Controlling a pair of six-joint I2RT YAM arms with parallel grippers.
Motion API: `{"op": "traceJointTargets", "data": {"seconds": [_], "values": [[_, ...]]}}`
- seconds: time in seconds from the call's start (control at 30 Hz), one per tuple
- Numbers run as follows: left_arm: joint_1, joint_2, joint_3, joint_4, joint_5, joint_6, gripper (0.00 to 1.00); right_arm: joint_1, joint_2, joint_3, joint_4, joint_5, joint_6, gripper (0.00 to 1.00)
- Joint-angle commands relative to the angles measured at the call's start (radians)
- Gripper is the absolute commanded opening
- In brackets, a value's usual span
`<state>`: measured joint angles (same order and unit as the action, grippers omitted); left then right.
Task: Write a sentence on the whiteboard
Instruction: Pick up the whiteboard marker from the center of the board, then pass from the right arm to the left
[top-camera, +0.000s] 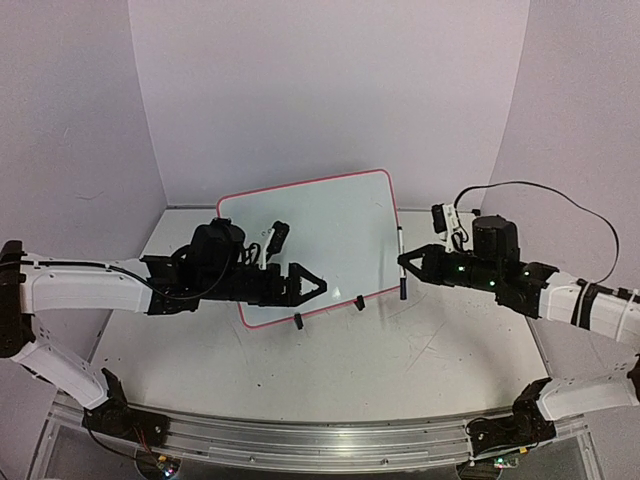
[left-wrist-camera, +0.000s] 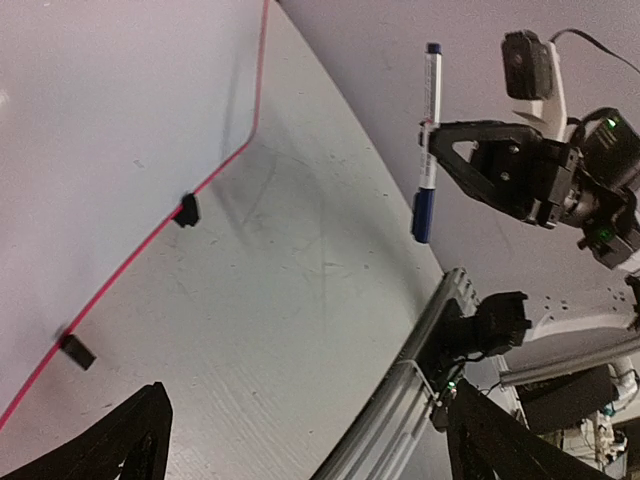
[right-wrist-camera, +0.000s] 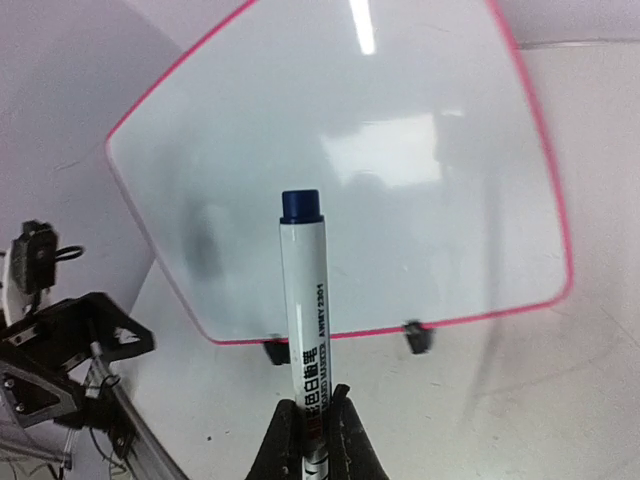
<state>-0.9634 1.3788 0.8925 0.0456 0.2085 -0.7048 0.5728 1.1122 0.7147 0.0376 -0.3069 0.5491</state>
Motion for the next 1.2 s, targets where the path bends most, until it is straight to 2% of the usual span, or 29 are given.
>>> {"op": "traceJointTargets", "data": {"seconds": [0.0,0.2,0.33,0.5,0.7,0.83,0.97,1.13,1.17], "values": [[-0.008,0.006,-0.024,0.266,0.184,0.018,0.98,0.087,0.094,0.073,0.331,-0.211,-0.067,0.00],[-0.006,0.024,-0.065,0.352,0.176,-0.059,0.94,0.193,0.169,0.127,0.494,-0.201,0.014,0.00],[-0.006,0.023,-0.073,0.364,0.178,-0.065,0.90,0.235,0.195,0.160,0.519,-0.192,0.031,0.00],[-0.009,0.060,-0.055,0.418,0.266,-0.071,0.84,0.285,0.248,0.202,0.545,-0.151,0.044,0.00],[-0.009,0.041,-0.061,0.509,0.262,-0.083,0.78,0.309,0.296,0.224,0.599,-0.141,0.077,0.00],[-0.009,0.058,-0.058,0.526,0.263,-0.094,0.66,0.319,0.310,0.229,0.621,-0.138,0.092,0.00],[-0.009,0.073,-0.059,0.545,0.266,-0.101,0.61,0.327,0.316,0.225,0.643,-0.124,0.108,0.00],[-0.009,0.061,-0.070,0.566,0.246,-0.092,0.38,0.337,0.325,0.217,0.667,-0.117,0.139,0.00],[-0.009,0.048,-0.077,0.566,0.232,-0.082,0.27,0.338,0.322,0.213,0.667,-0.120,0.142,0.00]]}}
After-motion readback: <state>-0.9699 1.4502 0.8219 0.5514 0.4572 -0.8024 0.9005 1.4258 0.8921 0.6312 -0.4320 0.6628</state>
